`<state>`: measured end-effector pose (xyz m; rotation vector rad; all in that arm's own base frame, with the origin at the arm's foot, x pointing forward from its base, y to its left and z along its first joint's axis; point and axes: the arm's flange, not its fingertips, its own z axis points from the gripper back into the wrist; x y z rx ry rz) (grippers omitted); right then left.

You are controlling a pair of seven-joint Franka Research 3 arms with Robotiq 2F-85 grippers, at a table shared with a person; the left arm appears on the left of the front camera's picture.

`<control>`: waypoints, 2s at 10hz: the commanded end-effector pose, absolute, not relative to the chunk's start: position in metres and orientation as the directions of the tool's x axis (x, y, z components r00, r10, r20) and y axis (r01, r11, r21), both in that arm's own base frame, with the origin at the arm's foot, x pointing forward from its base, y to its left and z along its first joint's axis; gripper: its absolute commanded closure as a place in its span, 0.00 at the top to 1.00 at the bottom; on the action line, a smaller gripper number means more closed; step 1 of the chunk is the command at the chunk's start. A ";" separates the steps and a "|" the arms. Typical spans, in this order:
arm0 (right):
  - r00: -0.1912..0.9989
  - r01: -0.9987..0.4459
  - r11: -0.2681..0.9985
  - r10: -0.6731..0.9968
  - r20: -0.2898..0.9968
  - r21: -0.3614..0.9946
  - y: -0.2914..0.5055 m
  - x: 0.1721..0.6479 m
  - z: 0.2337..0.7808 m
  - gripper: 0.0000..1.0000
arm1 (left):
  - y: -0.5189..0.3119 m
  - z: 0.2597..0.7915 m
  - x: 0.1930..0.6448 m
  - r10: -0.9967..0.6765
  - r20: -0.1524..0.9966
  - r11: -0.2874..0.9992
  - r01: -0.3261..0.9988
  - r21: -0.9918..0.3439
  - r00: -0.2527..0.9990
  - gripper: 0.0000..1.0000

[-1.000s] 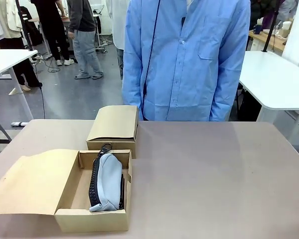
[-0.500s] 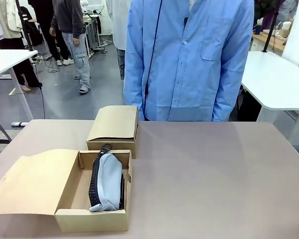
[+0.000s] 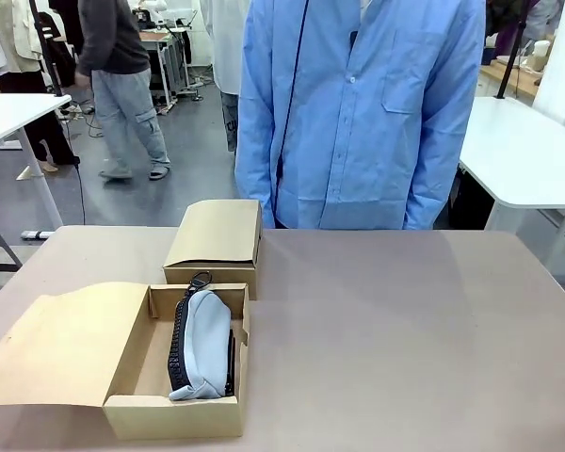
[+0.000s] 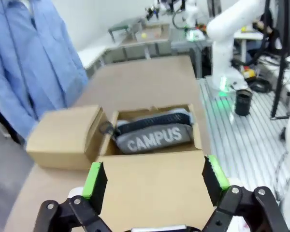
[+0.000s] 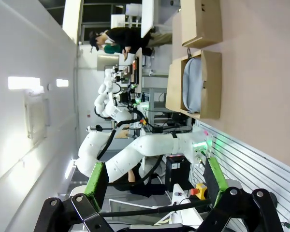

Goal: Place items inside the box.
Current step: Close the lid of the Mailer Box closest to the robot.

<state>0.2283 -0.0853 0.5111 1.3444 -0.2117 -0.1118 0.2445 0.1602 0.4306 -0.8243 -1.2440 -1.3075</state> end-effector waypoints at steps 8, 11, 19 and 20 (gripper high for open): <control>0.977 -0.026 0.202 -0.202 0.068 0.979 -0.083 0.230 0.516 1.00 | 0.180 0.362 0.276 -0.536 0.841 0.149 0.971 0.185 -0.078 1.00; 0.977 -0.026 0.202 -0.202 0.068 0.979 -0.083 0.230 0.516 1.00 | 0.185 0.327 0.287 -0.641 0.767 0.183 0.966 0.182 -0.023 1.00; 0.977 -0.026 0.202 -0.202 0.068 0.979 -0.083 0.230 0.516 1.00 | 0.156 0.264 0.308 -0.522 0.851 0.179 0.983 0.043 0.057 1.00; 0.977 -0.026 0.202 -0.202 0.068 0.979 -0.083 0.230 0.516 1.00 | 0.150 0.270 0.306 -0.455 0.890 0.192 0.979 0.064 0.031 1.00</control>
